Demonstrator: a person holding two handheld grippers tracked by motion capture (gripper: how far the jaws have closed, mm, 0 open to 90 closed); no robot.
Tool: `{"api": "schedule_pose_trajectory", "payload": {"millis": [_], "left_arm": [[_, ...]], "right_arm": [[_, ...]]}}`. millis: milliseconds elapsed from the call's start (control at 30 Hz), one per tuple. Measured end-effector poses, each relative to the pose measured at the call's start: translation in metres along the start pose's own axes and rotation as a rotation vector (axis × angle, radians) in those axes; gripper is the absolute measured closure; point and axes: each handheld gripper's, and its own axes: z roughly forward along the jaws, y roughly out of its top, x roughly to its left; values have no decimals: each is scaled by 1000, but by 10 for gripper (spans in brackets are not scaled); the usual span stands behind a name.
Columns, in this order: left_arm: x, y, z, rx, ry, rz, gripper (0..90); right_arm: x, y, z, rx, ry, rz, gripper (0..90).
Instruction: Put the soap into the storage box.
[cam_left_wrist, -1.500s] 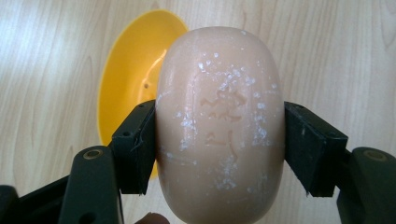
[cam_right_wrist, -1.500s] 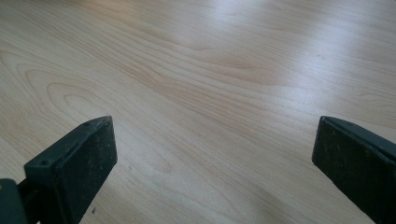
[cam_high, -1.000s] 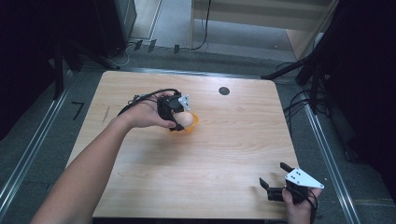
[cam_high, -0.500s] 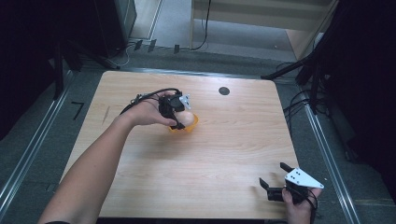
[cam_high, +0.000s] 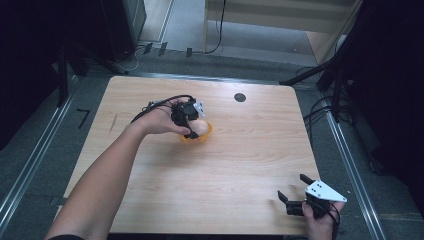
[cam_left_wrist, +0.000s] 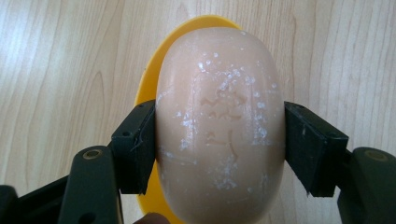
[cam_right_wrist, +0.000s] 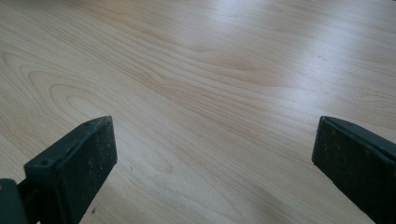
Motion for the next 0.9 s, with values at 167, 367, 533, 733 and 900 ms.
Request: {"api": "schedule_pose_trajectory", "payload": {"millis": [167, 367, 533, 733, 900], "left_arm": [[1, 1, 2, 5, -10, -9, 330], [1, 1, 3, 10, -23, -38, 328], [1, 0, 4, 11, -18, -42, 321], [1, -1, 5, 27, -10, -52, 267], [1, -1, 3, 17, -7, -53, 270]], "right_arm": [[0, 0, 0, -1, 1, 0, 2], [0, 0, 0, -1, 1, 1, 2], [0, 0, 0, -1, 0, 0, 2], [0, 0, 0, 0, 0, 1, 2], [0, 0, 0, 0, -1, 1, 2]]}}
